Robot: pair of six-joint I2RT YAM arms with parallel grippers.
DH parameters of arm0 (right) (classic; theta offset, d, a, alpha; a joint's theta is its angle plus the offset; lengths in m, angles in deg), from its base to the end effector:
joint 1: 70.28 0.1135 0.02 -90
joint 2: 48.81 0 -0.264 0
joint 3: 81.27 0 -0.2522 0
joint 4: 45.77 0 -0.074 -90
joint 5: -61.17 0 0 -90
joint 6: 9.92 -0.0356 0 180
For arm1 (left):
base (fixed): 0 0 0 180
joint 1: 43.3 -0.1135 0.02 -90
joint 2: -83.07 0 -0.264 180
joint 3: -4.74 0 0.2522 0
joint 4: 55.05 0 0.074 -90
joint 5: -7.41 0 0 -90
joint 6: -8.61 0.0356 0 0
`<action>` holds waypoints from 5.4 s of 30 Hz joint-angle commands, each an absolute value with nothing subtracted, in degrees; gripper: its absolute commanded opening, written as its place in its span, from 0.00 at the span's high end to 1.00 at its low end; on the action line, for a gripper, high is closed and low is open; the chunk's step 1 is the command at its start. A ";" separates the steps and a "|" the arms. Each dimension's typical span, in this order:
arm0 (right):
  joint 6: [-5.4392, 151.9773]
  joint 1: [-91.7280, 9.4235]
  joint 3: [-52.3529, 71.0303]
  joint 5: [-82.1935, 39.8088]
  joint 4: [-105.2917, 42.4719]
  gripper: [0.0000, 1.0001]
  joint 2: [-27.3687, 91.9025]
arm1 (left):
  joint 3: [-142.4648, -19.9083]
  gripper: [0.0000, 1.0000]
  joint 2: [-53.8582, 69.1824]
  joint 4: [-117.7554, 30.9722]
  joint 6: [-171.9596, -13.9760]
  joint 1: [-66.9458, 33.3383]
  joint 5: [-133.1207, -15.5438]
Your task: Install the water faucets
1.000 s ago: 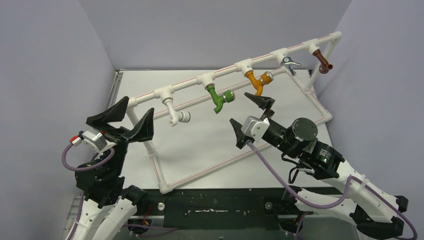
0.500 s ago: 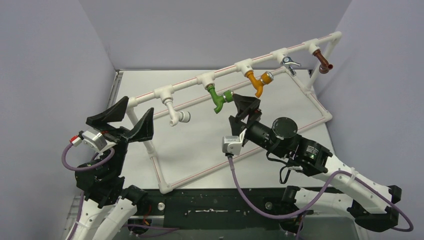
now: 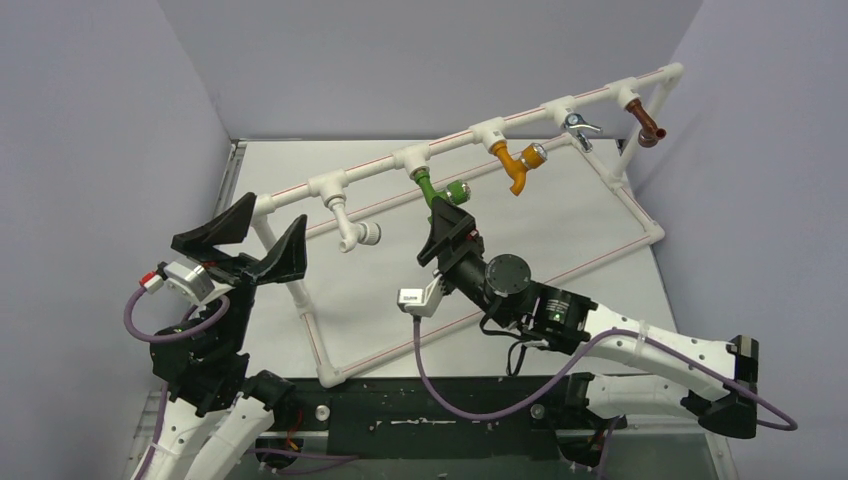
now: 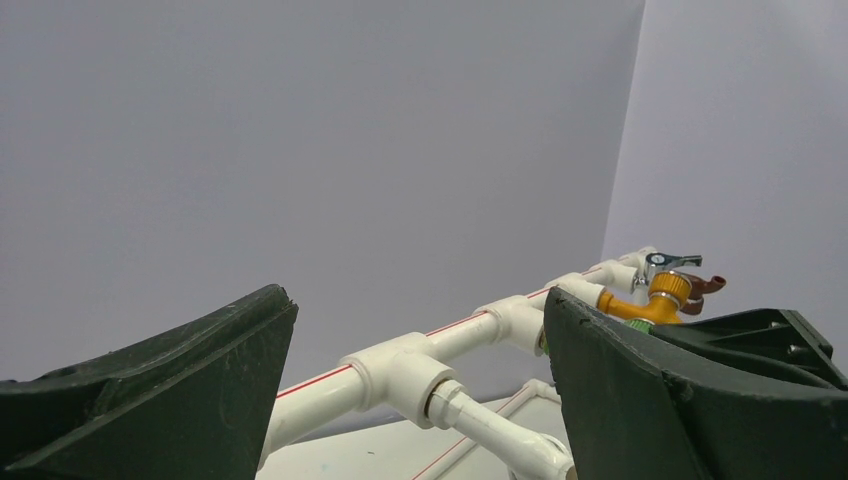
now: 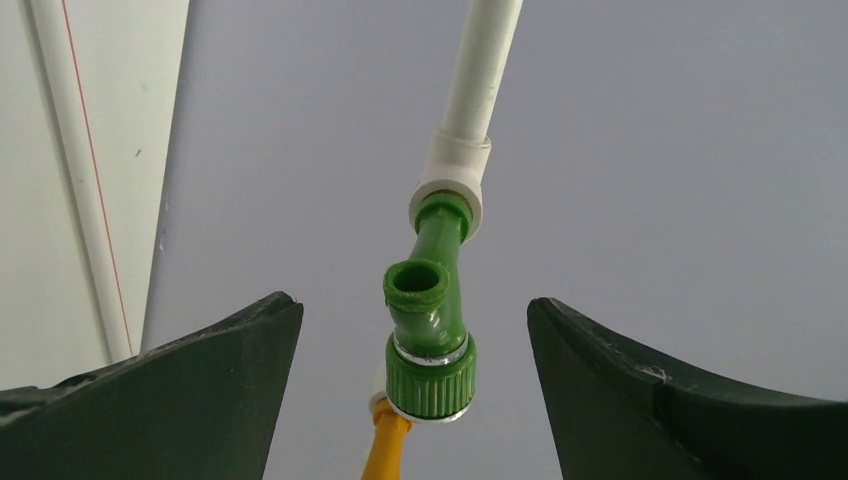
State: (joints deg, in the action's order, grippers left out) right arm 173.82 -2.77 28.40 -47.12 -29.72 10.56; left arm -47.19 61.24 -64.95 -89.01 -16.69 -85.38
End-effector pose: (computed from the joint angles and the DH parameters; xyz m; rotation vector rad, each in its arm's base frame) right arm 0.1023 0.2179 0.3791 -1.6108 0.5157 -0.6097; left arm 0.0697 -0.0330 0.4086 0.1003 0.8795 -0.5373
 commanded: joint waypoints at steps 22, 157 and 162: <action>174.47 -5.89 31.61 -52.81 -52.74 0.38 18.44 | -48.02 0.06 61.54 -66.02 -88.20 -15.79 -85.76; 89.08 -18.81 19.48 -30.07 -38.56 0.10 6.92 | -48.00 0.06 60.49 -65.63 -87.80 -14.39 -86.20; 107.49 -18.85 15.47 -20.79 -27.97 0.08 6.78 | -47.95 0.06 60.49 -65.67 -87.80 -14.39 -86.20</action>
State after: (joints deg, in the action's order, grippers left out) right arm 87.48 -18.55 19.46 -30.57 -36.96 7.83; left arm -47.19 60.92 -64.64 -88.57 -14.53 -85.80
